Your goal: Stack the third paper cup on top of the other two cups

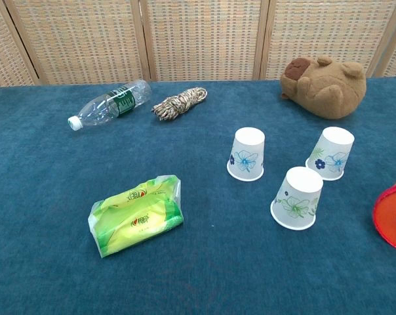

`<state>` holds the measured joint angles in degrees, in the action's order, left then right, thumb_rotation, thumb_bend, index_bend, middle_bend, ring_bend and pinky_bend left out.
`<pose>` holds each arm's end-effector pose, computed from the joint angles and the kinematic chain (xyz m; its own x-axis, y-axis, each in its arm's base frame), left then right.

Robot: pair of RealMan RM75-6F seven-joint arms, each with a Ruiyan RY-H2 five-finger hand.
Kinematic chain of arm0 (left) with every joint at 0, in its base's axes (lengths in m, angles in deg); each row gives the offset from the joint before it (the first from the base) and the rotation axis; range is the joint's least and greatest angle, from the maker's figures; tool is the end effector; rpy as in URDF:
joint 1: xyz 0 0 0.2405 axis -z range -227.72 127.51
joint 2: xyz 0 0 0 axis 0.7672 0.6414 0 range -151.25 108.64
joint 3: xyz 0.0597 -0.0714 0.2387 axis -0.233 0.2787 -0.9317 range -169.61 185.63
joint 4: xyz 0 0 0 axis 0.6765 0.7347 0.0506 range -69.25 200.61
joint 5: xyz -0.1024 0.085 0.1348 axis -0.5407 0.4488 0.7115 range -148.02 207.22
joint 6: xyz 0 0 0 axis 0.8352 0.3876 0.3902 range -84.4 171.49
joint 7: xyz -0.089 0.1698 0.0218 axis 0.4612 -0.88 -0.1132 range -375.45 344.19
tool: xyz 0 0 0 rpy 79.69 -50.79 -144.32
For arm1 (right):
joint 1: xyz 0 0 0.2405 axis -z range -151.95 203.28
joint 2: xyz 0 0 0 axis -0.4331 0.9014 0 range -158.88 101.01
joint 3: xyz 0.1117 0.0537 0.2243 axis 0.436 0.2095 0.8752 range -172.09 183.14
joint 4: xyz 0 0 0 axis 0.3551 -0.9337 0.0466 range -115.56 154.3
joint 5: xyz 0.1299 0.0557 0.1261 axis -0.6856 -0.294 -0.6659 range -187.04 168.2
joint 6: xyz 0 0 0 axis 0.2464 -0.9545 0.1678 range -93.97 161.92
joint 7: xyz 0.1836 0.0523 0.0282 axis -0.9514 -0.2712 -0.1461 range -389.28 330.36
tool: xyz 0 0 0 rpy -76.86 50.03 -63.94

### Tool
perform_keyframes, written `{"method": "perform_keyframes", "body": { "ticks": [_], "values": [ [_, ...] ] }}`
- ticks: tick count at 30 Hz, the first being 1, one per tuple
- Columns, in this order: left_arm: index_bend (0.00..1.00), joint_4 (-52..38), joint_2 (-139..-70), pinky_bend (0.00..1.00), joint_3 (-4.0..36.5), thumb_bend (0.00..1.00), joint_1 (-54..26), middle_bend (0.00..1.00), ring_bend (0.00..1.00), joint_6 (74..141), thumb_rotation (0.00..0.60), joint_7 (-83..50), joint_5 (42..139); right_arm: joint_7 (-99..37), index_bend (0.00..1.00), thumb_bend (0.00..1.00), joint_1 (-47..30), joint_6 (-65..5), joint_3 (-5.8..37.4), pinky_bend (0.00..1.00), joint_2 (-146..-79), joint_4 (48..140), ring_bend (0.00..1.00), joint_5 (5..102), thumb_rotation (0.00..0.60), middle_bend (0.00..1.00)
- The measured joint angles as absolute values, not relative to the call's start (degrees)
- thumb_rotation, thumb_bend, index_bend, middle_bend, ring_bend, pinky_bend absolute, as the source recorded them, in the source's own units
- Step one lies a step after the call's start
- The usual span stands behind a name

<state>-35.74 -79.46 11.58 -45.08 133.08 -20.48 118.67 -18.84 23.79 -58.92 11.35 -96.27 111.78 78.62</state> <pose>-0.2618 0.2281 0.2083 0.4198 -0.0896 0.9032 0.9018 -0.0710 -0.4262 -0.2900 -0.2194 0.1918 0.5056 0.1599 0.8478 -0.8609 0.0292 0.5079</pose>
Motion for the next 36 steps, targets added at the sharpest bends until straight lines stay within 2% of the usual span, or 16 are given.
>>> {"method": "perform_keyframes", "body": {
  "ticks": [10,15,21,25,28,32,36],
  "values": [
    [0.00,-35.3,-80.1,0.00,11.7,0.16,-45.2,0.00,0.00,133.1,0.600,-20.6,118.3,-18.7,0.00,0.00,23.3,-59.0,11.5,0.00,-96.7,111.1,0.00,79.6,0.600,0.00],
    [0.00,-34.5,-81.0,0.00,11.8,0.16,-44.8,0.00,0.00,132.4,0.600,-21.9,117.9,-18.4,0.00,0.00,19.5,-56.4,13.1,0.01,-96.6,108.8,0.00,81.2,0.600,0.03],
    [0.00,-34.4,-81.5,0.00,12.6,0.16,-43.9,0.00,0.00,130.8,0.600,-22.7,115.9,-23.5,0.00,0.00,11.5,-45.0,16.5,0.07,-94.8,110.3,0.00,79.6,0.600,0.04],
    [0.00,-34.5,-81.3,0.00,13.1,0.16,-43.6,0.00,0.00,130.2,0.600,-22.3,114.9,-26.3,0.03,0.06,5.7,-35.3,18.8,0.14,-94.0,111.6,0.06,76.2,0.600,0.12],
    [0.00,-34.6,-81.2,0.00,13.4,0.16,-43.4,0.00,0.00,129.8,0.600,-22.0,114.0,-27.2,0.06,0.07,1.2,-27.7,20.3,0.18,-94.1,112.4,0.09,71.9,0.600,0.16],
    [0.00,-34.9,-80.9,0.00,13.9,0.16,-43.1,0.00,0.00,129.0,0.600,-21.3,112.9,-25.6,0.11,0.10,-4.8,-18.7,21.5,0.26,-95.6,111.8,0.15,64.4,0.600,0.24],
    [0.00,-34.8,-80.8,0.00,14.0,0.16,-42.7,0.00,0.00,128.1,0.600,-21.1,112.2,-21.1,0.14,0.16,-9.0,-14.9,21.8,0.31,-99.6,109.2,0.20,57.9,0.600,0.28]
  ]
}}
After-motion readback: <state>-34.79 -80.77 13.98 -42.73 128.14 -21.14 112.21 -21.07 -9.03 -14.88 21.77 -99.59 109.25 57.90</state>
